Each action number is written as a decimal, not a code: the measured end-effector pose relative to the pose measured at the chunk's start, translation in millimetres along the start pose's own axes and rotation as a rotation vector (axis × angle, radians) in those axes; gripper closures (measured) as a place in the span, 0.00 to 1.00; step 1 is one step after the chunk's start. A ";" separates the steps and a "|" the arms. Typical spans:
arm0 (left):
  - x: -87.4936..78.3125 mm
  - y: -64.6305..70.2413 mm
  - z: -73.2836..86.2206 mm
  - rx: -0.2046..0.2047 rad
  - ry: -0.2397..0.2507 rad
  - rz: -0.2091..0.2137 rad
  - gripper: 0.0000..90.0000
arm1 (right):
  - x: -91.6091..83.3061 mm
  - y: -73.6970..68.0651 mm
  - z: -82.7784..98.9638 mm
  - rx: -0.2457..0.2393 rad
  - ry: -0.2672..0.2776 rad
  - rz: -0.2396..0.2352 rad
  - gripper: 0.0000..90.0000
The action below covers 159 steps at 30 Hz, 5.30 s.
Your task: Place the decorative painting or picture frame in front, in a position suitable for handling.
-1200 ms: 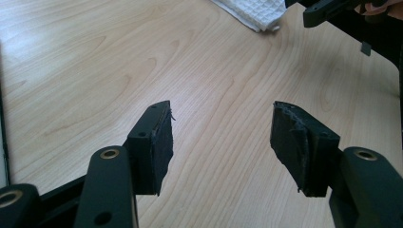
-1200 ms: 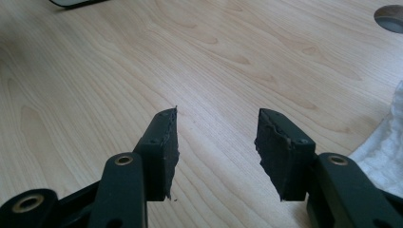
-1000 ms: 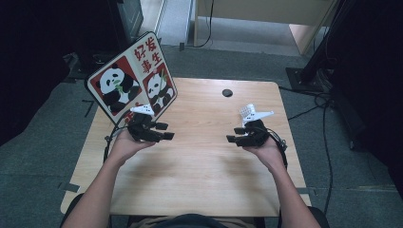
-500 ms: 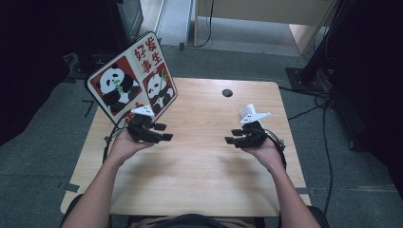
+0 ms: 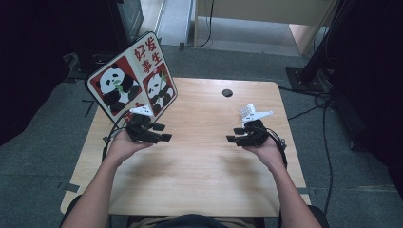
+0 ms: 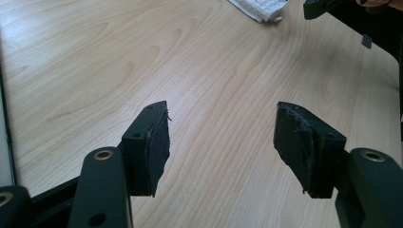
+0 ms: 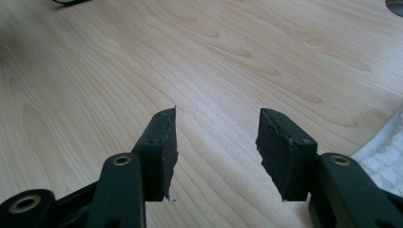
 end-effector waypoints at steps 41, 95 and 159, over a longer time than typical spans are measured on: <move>-66.5 -8.8 6.6 0.000 0.048 -0.018 0.44 | 9.7 1.6 0.3 -0.026 -0.098 0.015 0.47; -159.0 -50.2 44.8 -0.156 0.110 -0.191 0.48 | 12.1 1.7 2.5 -0.032 -0.126 0.011 0.46; -172.4 -116.0 -136.7 -0.140 -0.019 -0.282 0.54 | 13.4 4.6 3.9 -0.053 -0.151 0.031 0.46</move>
Point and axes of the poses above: each handheld gripper's, and its own axes: x roughly forward along the jaws, z roughly out of its underside, y roughly to its right, the point moved 1 cm from there along x, roughly forward along the jaws, and after that the axes turned 7 degrees about -z, right-handed, at the moved point
